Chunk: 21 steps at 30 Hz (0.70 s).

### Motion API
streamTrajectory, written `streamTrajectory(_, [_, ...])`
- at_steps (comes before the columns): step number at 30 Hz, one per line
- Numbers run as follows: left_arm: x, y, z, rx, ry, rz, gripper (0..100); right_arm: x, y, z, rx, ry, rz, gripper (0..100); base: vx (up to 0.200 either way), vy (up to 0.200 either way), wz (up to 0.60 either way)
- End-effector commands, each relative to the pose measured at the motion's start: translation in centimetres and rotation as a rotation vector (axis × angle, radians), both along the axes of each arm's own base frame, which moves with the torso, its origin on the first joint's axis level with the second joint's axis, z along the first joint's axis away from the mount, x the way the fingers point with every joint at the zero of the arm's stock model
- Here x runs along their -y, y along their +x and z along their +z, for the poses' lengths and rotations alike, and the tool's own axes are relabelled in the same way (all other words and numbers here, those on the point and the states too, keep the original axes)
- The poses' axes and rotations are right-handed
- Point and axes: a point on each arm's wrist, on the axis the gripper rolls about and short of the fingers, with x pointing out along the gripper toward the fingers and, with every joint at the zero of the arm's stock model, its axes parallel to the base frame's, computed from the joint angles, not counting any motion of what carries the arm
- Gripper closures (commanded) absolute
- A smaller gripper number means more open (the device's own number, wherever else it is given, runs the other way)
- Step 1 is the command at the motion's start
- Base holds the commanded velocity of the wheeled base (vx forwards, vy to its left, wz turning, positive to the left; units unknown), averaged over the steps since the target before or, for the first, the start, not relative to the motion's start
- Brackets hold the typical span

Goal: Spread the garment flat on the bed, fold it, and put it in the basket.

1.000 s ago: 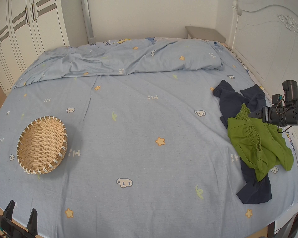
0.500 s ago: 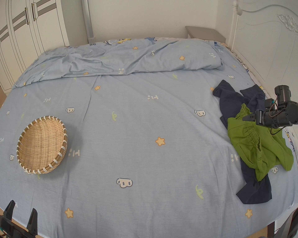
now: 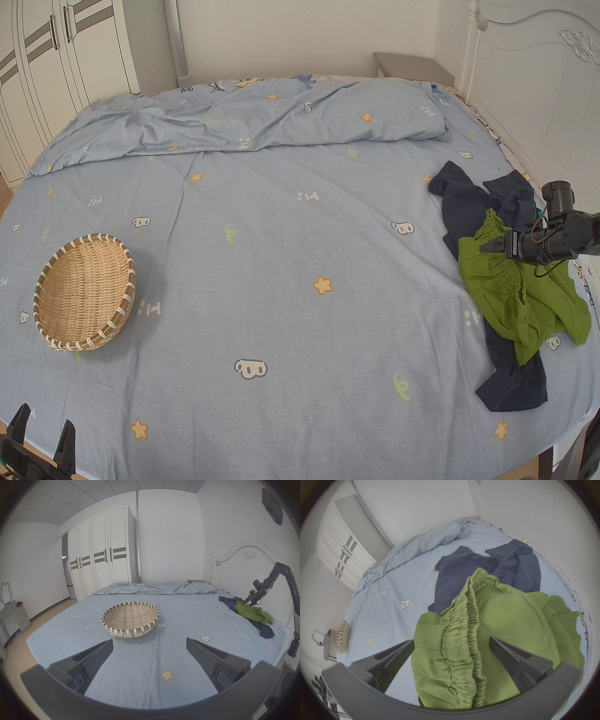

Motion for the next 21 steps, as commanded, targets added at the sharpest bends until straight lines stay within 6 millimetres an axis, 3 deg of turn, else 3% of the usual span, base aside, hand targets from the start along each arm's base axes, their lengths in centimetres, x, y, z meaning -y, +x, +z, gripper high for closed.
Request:
streamTrajectory(1, [0.0, 0.1, -0.5, -0.018, -0.001, 0.001, 0, 0.3, 0.3, -0.5, -0.008, 0.031, 0.019, 100, 0.000, 0.000, 0.00])
streamTrajectory(10, [0.0, 0.1, -0.5, -0.017, -0.001, 0.001, 0, 0.4, 0.4, -0.6, -0.007, 0.051, 0.034, 100, 0.000, 0.000, 0.00])
streamTrajectory(15, [0.0, 0.1, -0.5, -0.017, -0.001, 0.001, 0, 0.3, 0.2, 0.3, 0.007, 0.069, 0.021, 100, 0.000, 0.000, 0.00])
streamTrajectory(21, [0.0, 0.1, -0.5, -0.017, -0.001, 0.001, 0, -0.8, -3.0, 5.2, 0.053, 0.150, 0.060, 100, 0.000, 0.000, 0.00])
